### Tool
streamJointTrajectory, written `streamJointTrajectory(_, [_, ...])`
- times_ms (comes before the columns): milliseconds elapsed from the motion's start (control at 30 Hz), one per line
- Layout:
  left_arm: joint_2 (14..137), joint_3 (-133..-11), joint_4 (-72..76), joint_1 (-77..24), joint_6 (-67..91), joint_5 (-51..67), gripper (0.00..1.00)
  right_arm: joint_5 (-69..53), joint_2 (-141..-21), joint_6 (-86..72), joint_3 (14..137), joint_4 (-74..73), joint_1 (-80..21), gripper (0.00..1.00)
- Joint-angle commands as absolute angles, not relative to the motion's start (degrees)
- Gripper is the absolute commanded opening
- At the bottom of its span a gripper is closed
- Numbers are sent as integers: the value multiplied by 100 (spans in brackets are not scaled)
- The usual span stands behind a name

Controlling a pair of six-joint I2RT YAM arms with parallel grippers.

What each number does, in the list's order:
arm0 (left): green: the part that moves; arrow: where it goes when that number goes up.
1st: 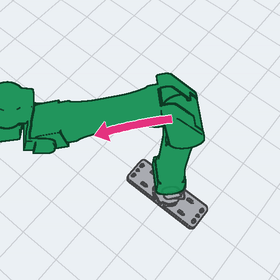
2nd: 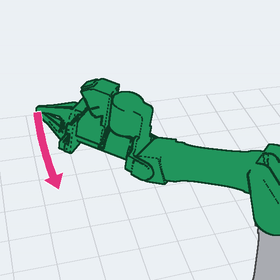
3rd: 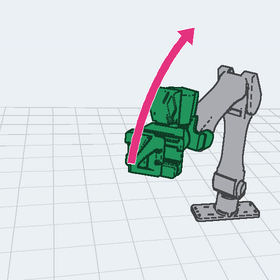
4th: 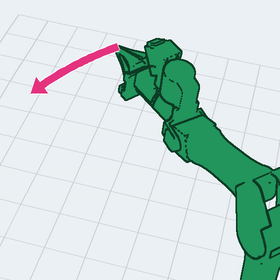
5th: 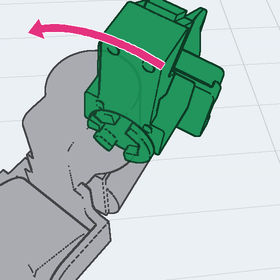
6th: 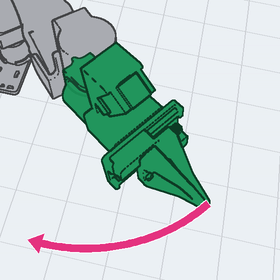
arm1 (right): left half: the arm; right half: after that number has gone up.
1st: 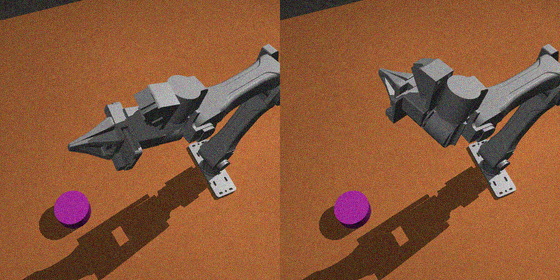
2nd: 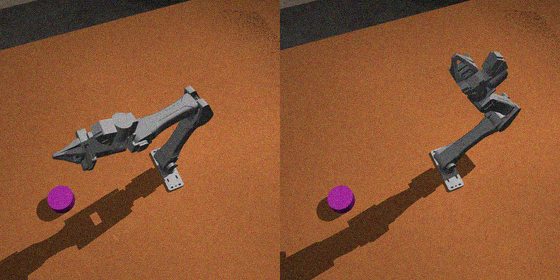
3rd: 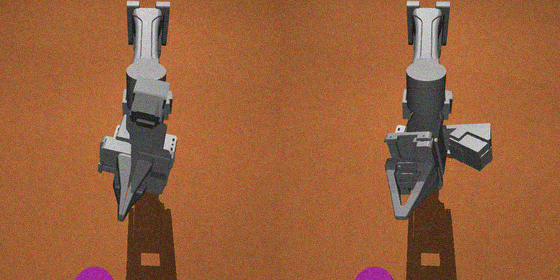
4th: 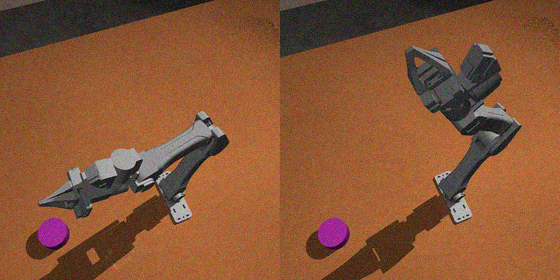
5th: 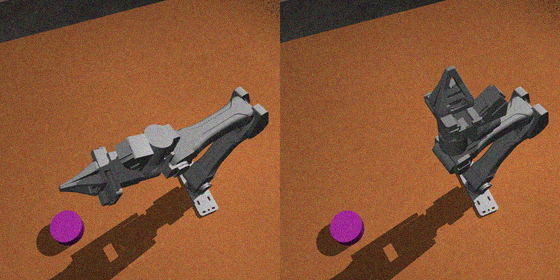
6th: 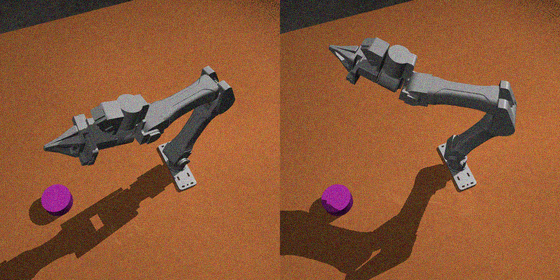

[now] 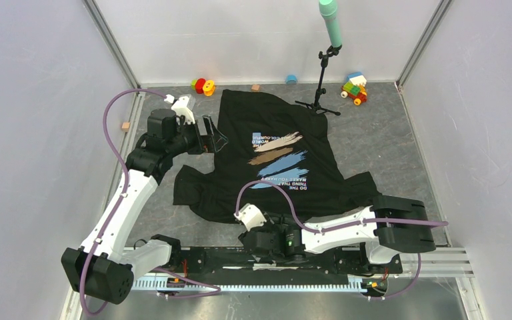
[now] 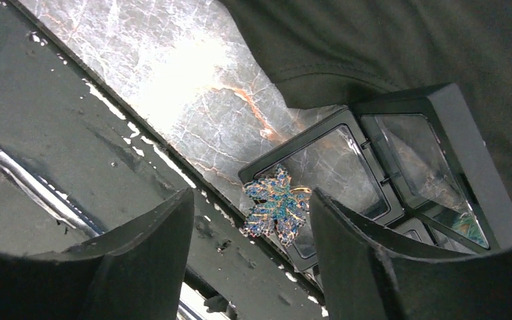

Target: Pin the brooch onto the clothing

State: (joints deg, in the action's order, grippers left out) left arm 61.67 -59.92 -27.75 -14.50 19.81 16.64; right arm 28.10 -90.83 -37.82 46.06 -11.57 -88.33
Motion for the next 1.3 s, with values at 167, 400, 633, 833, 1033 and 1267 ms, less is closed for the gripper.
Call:
streamJointTrajectory(167, [6159,-5985,-2647,-1451,1933,1806,100,3151,-9164,-3920,4896,-1312,-9005,69])
streamJointTrajectory(400, [6153,-5985,-2646,-1450,1942,1811,100,3277,-9234,-4006,4888,-1453,-9000,57])
streamJointTrajectory(633, [6160,-5985,-2643,-1450,1942,1811,100,3318,-9332,-4014,4911,-1509,-9007,50])
streamJointTrajectory(833, [6162,-5985,-2645,-1451,1938,1811,100,3344,-9267,-4007,4922,-1554,-9003,42])
streamJointTrajectory(1033, [6180,-5985,-2646,-1450,1949,1828,100,3427,-9042,-3946,4892,-1500,-9047,31])
streamJointTrajectory(1267, [6186,-5985,-2646,-1451,1951,1828,100,3462,-8954,-3942,4843,-1457,-9062,14])
